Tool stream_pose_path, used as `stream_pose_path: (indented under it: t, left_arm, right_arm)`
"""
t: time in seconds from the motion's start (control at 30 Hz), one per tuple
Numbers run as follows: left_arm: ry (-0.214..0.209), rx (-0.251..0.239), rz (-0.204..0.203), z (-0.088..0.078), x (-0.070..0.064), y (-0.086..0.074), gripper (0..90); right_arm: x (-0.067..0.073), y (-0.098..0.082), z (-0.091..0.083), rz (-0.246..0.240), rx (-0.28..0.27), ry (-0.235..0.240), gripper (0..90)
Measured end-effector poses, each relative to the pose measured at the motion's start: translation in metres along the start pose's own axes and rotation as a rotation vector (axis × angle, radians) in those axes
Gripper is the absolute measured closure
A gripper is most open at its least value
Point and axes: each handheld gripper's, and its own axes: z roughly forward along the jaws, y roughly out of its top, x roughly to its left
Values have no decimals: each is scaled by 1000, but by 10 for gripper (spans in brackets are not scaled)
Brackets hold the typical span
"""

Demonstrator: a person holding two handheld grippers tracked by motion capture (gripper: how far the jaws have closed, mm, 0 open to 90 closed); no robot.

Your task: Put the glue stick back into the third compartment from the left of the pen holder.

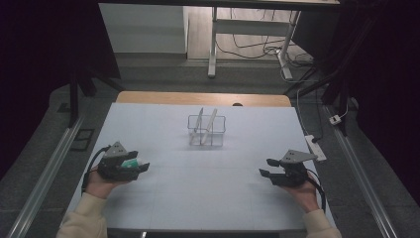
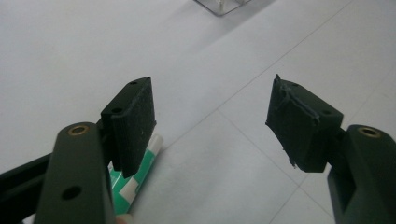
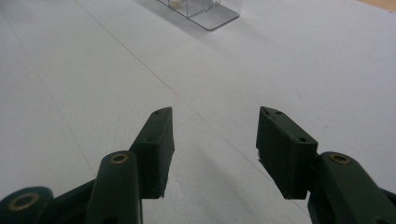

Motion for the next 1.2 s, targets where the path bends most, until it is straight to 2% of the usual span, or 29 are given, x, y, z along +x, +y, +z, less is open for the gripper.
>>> stream_pose_path:
  t: [0.47, 0.73, 0.97, 1.2]
  left_arm:
    - [61, 13, -16, -9, 15, -6, 323]
    - [92, 71, -25, -14, 27, -12, 318]
    - [104, 96, -29, -17, 37, -14, 315]
    - [118, 166, -8, -17, 47, -14, 313]
  right_arm:
    - [-1, -1, 1, -3, 20, -11, 450]
    - [-1, -2, 2, -5, 22, -14, 445]
    - [-1, -2, 2, -5, 31, -13, 443]
    - [0, -3, 4, -5, 32, -4, 441]
